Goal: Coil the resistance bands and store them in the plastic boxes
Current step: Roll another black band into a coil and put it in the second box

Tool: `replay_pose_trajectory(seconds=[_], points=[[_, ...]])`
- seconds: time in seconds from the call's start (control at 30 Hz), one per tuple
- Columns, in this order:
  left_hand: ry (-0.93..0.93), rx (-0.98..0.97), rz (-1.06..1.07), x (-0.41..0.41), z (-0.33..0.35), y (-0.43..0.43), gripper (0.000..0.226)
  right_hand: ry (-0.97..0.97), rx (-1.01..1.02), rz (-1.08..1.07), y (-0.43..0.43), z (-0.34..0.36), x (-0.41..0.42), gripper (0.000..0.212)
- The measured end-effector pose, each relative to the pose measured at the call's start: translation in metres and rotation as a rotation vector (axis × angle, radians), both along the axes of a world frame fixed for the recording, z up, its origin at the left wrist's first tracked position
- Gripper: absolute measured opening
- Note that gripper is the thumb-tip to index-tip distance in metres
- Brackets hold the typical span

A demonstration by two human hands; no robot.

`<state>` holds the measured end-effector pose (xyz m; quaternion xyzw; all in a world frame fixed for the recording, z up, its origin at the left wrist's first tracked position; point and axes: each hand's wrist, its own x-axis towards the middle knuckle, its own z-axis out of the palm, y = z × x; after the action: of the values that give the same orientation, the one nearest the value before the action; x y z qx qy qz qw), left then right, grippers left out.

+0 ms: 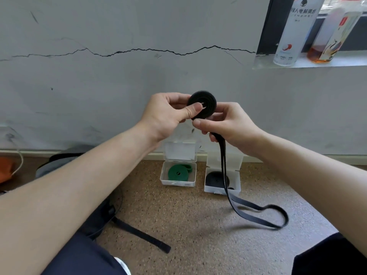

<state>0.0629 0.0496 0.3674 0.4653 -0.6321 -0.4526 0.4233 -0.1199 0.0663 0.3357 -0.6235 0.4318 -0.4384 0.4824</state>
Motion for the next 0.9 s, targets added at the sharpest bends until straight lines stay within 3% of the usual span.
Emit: replay_pose_trajectory(seconds=[0.13, 0.37, 0.47, 0.57, 0.67, 0.73, 0.9], points=[[-0.136, -0.129, -0.019, 0.010, 0.009, -0.006, 0.019, 0.181, -0.027, 0.008, -0.002, 0.006, -0.013, 0.024], [-0.549, -0.337, -0.106, 0.004, 0.018, -0.005, 0.024, 0.239, -0.037, -0.018, -0.002, 0.007, -0.017, 0.014], [-0.637, -0.384, -0.104, 0.000, 0.020, -0.003, 0.023, 0.259, -0.044, -0.005, 0.000, 0.005, -0.015, 0.016], [-0.460, -0.325, -0.041, -0.002, 0.012, 0.001, 0.023, 0.178, -0.040, -0.001, 0.000, 0.003, -0.014, 0.014], [0.078, 0.003, 0.010, -0.010, -0.005, 0.010, 0.027, -0.012, 0.018, -0.016, 0.001, 0.003, -0.009, 0.015], [0.275, 0.122, 0.057, -0.016, -0.012, 0.012, 0.027, -0.119, 0.073, -0.035, 0.002, 0.002, -0.002, 0.015], [0.132, 0.057, 0.057, -0.009, -0.002, 0.003, 0.029, -0.159, 0.108, -0.024, 0.002, 0.002, 0.002, 0.018]])
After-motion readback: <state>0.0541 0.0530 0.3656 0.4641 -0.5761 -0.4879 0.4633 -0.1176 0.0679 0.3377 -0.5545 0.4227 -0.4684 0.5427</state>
